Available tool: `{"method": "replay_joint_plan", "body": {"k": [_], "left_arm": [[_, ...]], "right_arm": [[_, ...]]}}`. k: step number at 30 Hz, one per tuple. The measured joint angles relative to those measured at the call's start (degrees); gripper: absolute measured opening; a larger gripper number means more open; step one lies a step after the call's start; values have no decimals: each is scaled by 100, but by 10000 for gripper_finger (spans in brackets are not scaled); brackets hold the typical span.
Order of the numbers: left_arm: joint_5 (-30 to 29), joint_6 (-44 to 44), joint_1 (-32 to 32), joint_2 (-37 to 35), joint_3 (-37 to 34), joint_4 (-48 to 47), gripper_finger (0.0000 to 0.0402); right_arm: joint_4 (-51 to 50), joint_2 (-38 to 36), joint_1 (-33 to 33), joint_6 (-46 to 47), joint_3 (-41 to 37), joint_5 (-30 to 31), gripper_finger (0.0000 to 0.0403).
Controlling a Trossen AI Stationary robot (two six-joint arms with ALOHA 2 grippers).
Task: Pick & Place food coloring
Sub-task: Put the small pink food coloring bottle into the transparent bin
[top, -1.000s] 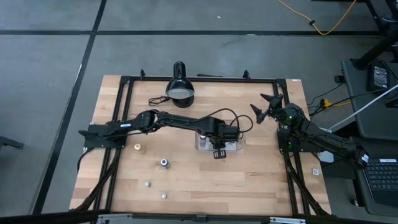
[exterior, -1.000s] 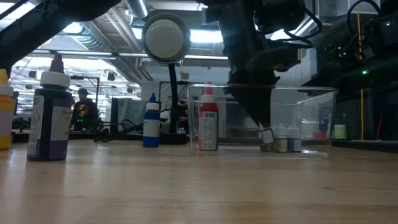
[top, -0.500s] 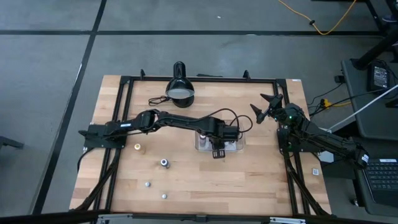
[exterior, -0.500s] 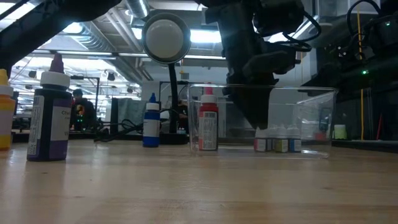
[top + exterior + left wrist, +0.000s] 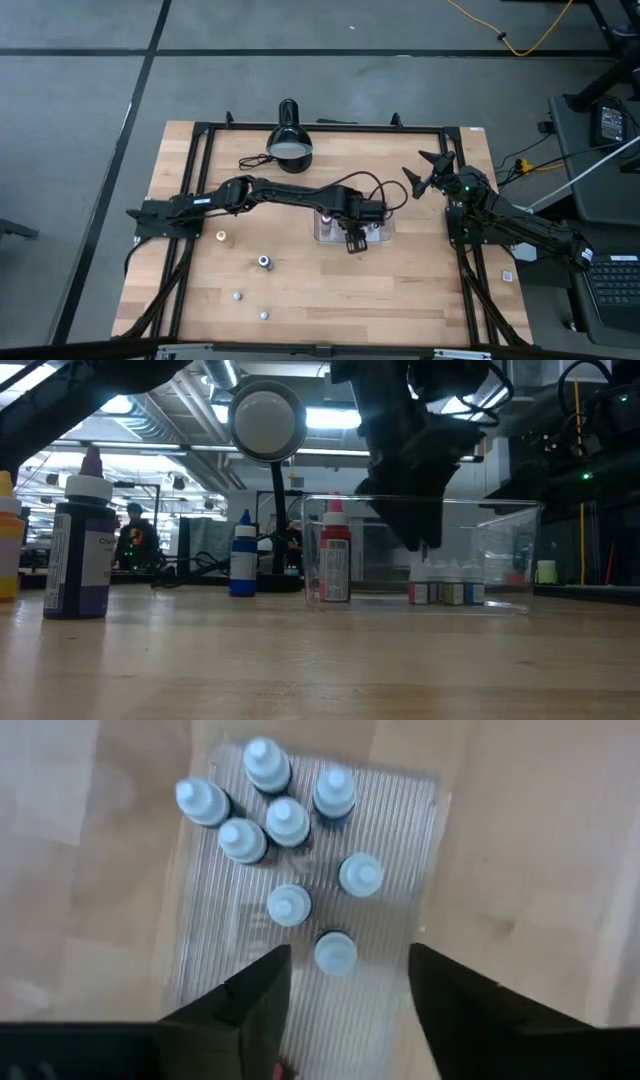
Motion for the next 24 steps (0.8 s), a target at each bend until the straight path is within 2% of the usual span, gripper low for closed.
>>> {"method": "replay_joint_plan", "body": {"k": [5, 10, 17, 24], "left_arm": [[-142, -483, -5, -147, 139, -108, 251], [-407, -1327, -47, -432, 174, -713, 288], [-434, -2994, -191, -863, 178, -1367, 290], [-451, -5126, -777, -1319, 178, -2010, 289]], "right_arm": [[-2, 1, 1, 0, 0, 0, 394], [3, -2, 0, 1, 0, 0, 394], [-2, -1, 0, 1, 0, 0, 394], [1, -2, 1, 9, 0, 0, 394]]}}
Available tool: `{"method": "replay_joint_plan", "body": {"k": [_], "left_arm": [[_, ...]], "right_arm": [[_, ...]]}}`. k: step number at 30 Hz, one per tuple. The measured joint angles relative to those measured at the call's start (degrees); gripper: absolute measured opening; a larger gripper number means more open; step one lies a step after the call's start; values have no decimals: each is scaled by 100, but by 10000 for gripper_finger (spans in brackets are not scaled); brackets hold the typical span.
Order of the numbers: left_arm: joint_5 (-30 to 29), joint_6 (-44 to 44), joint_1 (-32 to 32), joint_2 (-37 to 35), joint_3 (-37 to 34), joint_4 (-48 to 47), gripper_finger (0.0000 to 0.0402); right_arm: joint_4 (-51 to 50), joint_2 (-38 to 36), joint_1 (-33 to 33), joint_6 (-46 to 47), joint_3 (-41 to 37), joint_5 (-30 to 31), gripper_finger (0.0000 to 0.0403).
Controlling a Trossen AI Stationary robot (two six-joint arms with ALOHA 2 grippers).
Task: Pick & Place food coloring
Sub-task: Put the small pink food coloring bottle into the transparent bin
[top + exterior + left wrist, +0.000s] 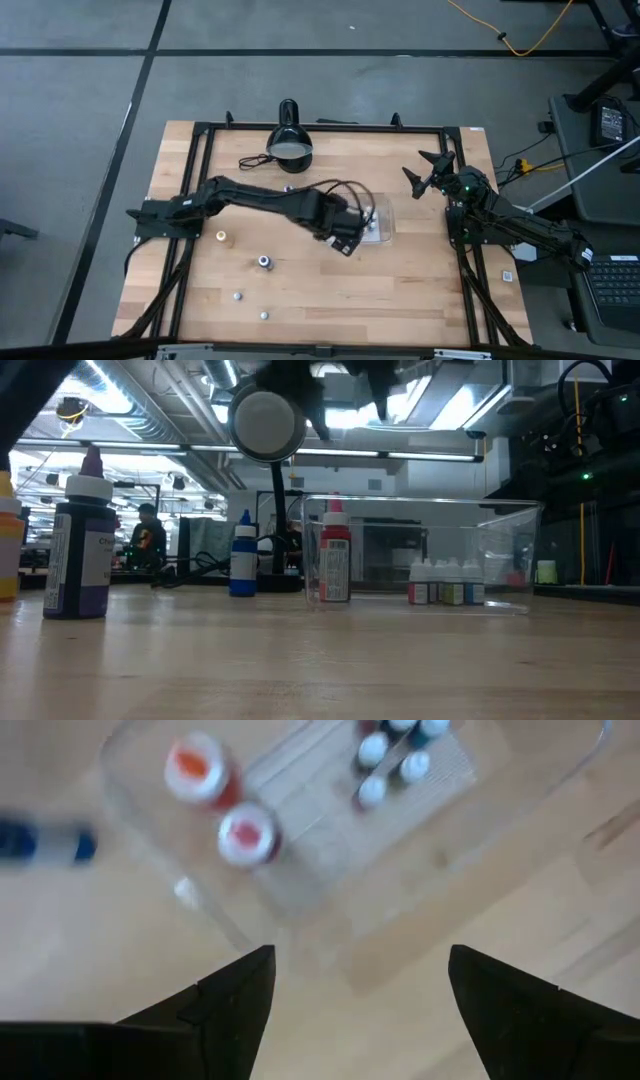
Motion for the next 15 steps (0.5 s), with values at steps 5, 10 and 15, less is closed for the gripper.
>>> {"method": "replay_joint_plan", "body": {"k": [5, 10, 15], "left_arm": [[-74, -1276, -512, -238, 0, -488, 289], [-49, -2084, -1081, -254, -2, -656, 289], [-48, -2728, -1640, -260, -112, -665, 289]], "right_arm": [[-2, 0, -1, 1, 0, 0, 394], [0, 0, 1, 1, 0, 0, 394], [-2, 0, 0, -10, 0, 0, 394]]}}
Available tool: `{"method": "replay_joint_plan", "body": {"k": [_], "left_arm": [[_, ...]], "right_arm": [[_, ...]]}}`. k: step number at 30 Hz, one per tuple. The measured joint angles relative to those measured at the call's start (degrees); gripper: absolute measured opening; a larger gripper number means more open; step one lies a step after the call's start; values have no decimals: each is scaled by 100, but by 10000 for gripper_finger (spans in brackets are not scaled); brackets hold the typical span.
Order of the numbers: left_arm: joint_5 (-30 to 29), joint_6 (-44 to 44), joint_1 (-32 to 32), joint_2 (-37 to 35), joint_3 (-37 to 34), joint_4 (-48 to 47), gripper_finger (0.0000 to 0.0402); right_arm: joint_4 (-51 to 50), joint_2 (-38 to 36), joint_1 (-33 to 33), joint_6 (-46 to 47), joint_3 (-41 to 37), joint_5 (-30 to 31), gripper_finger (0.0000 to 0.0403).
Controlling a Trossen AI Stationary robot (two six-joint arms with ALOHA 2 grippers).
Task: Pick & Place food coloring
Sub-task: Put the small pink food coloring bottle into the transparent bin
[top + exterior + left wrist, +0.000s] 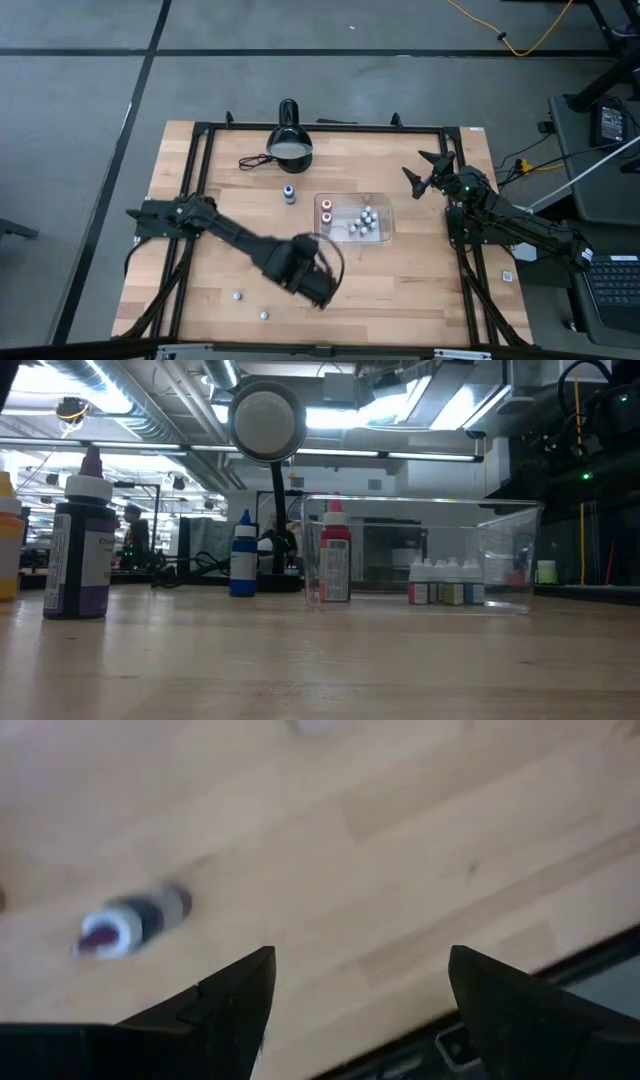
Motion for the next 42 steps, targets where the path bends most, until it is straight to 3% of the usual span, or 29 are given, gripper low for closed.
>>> {"method": "replay_joint_plan", "body": {"k": [10, 17, 32, 42], "left_arm": [[259, -746, -1141, 0, -576, 11, 287], [482, -945, -1594, 1, -1103, 49, 289], [609, -664, -1723, 7, -2741, 1560, 285], [885, -425, -1654, 31, -3216, 2096, 285]], "right_arm": [[0, 0, -1, 0, 0, 0, 394], [1, 0, 0, 7, 0, 0, 394], [1, 1, 0, 10, 0, 0, 394], [1, 0, -1, 8, 0, 0, 394]]}}
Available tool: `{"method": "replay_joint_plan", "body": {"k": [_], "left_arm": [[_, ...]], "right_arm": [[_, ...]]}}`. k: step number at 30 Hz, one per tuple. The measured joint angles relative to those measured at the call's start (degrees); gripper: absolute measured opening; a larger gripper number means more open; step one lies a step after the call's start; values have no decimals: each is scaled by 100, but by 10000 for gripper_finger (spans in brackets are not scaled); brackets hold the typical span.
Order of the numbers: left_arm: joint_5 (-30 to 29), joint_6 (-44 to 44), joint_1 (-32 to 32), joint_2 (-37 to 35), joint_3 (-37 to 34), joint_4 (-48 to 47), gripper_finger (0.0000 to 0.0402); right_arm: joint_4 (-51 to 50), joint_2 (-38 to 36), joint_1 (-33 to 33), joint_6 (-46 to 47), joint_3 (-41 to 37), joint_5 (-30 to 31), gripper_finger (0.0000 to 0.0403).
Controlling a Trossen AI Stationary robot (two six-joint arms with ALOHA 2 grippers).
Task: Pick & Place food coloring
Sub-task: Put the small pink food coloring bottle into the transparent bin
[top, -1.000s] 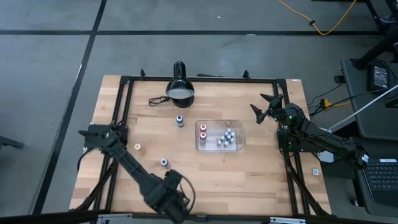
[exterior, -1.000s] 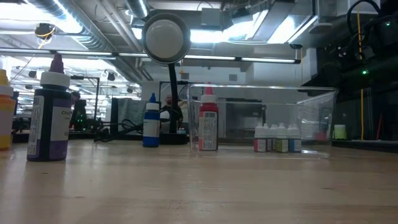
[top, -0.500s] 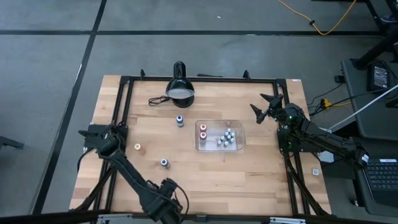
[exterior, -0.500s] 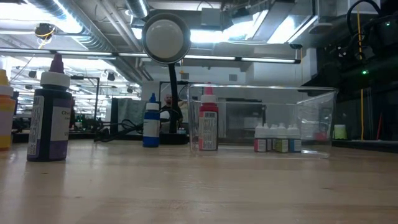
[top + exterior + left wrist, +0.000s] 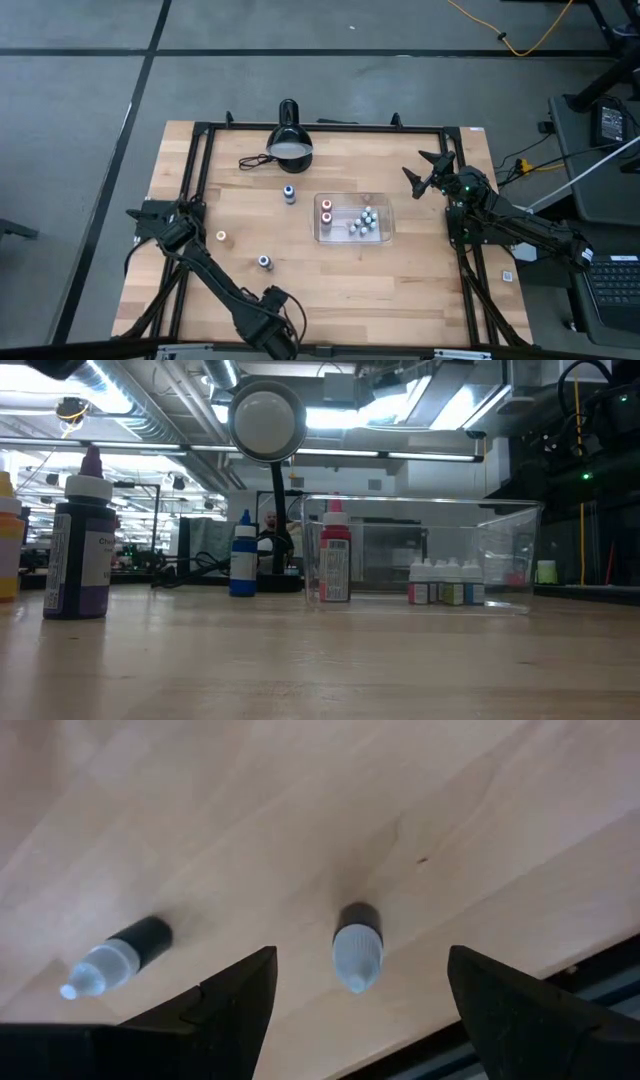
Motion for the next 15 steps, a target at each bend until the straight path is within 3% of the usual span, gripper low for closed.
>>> {"method": "replay_joint_plan", "body": {"k": [5, 15], "left_arm": [[-5, 13, 0, 10, -7, 7, 275], [-45, 161, 14, 10, -6, -34, 184]], "right_arm": [[0, 0, 0, -1, 0, 0, 394], [1, 0, 1, -2, 0, 0, 394]]}}
